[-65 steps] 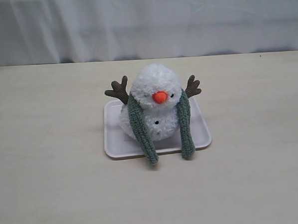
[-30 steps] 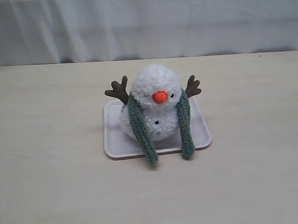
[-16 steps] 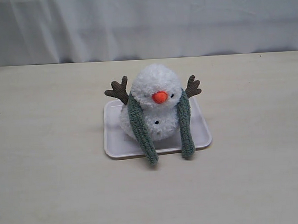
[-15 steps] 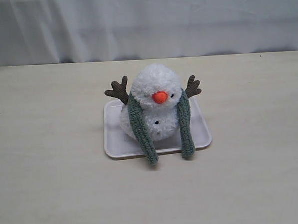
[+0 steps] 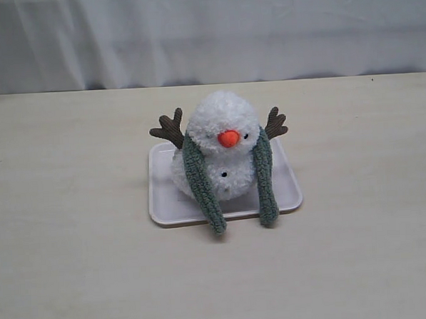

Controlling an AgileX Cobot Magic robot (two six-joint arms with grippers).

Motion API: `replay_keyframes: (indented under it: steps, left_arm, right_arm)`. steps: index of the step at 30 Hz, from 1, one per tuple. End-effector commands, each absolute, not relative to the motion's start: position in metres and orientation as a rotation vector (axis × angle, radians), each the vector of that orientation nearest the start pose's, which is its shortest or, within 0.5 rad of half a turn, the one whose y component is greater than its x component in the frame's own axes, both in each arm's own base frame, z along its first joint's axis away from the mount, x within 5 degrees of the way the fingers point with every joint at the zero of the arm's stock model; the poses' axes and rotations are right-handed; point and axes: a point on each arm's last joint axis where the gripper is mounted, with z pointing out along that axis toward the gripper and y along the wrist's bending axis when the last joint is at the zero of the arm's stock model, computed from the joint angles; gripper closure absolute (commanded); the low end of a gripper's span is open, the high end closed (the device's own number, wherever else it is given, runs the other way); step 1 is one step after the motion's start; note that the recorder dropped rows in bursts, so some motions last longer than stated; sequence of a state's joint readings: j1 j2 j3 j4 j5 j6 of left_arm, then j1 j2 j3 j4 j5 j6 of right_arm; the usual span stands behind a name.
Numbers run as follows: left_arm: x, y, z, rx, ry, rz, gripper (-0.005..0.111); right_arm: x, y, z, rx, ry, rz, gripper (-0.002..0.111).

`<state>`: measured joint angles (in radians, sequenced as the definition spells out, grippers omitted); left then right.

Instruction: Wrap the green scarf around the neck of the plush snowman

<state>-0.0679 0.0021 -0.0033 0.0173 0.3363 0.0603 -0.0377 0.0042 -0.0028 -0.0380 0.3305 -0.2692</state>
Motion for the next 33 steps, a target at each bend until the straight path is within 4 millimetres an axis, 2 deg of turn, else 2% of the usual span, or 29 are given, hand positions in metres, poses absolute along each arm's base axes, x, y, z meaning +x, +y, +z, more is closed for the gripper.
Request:
replay_keyframes:
  steps: [1,8,15,33]
  left_arm:
    - [0.0538,-0.003,0.1838,0.124,1.804,0.014,0.107]
    - [0.0539,-0.003,0.184,0.124,1.802,0.014,0.107]
    - [0.0539,-0.003,0.184,0.124,1.802,0.014,0.107]
    - [0.0539,-0.003,0.184,0.124,1.802,0.014,0.107]
  right_arm:
    - [0.0535,-0.0035,0.1826,-0.224,1.816,-0.255,0.104]
    - [0.0534,-0.0034,0.1824,-0.218,1.819,-0.248,0.104]
    - [0.0534,-0.0034,0.1824,0.032,1.825,-0.055,0.104]
    - [0.0534,-0.0034,0.1824,0.035,1.825,-0.053,0.104]
